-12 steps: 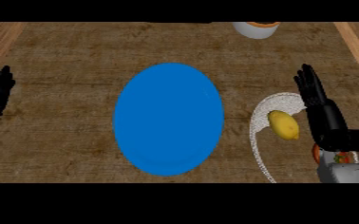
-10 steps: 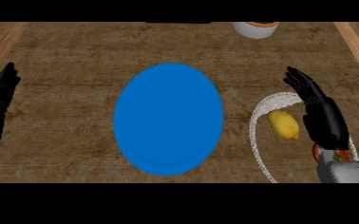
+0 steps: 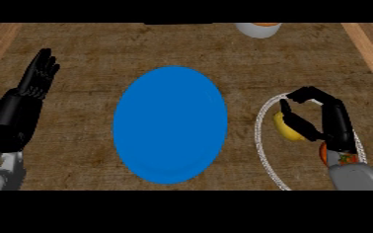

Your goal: Pick the tomato from the placemat and place it in the plate

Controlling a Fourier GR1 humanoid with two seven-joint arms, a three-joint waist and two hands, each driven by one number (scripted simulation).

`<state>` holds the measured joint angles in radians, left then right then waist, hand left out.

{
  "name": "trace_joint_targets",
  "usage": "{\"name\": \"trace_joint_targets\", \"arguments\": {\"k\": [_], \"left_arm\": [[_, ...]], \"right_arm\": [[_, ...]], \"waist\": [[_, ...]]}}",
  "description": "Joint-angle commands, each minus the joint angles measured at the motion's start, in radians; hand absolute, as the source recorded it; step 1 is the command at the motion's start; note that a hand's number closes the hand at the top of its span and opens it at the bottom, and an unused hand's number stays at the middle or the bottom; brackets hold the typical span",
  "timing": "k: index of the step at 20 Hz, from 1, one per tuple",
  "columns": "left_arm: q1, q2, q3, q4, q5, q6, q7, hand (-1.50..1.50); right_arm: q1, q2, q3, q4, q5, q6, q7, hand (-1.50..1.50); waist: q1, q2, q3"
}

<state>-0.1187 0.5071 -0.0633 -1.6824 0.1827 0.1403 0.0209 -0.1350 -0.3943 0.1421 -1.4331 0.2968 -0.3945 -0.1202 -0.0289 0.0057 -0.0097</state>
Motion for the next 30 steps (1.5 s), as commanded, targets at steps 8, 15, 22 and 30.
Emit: {"name": "trace_joint_targets", "arguments": {"k": [8,15,22,30], "left_arm": [[-0.129,-0.05,0.017,0.059,0.04,-0.047,0.064,0.0],[-0.137,-0.034,0.038,0.051,0.049,-0.069,0.106,0.0],[-0.114,-0.057,0.023,0.046,0.02,-0.044,0.079,0.0],[-0.116,-0.079,-0.001,0.035,0.003,-0.046,0.082,0.0]], "right_arm": [[0.141,0.292,-0.011,-0.088,0.001,-0.359,-0.325,-1.5],[0.354,0.101,-0.011,-0.408,0.327,-0.308,0.11,-1.5],[0.507,-0.034,-0.053,-0.526,0.465,0.01,0.526,-1.5],[0.477,-0.139,-0.025,-0.748,0.446,0.487,0.988,-1.5]], "waist": [[0.021,-0.007,0.01],[0.006,-0.011,0.005],[0.004,-0.007,-0.002],[0.036,-0.004,0.004]]}}
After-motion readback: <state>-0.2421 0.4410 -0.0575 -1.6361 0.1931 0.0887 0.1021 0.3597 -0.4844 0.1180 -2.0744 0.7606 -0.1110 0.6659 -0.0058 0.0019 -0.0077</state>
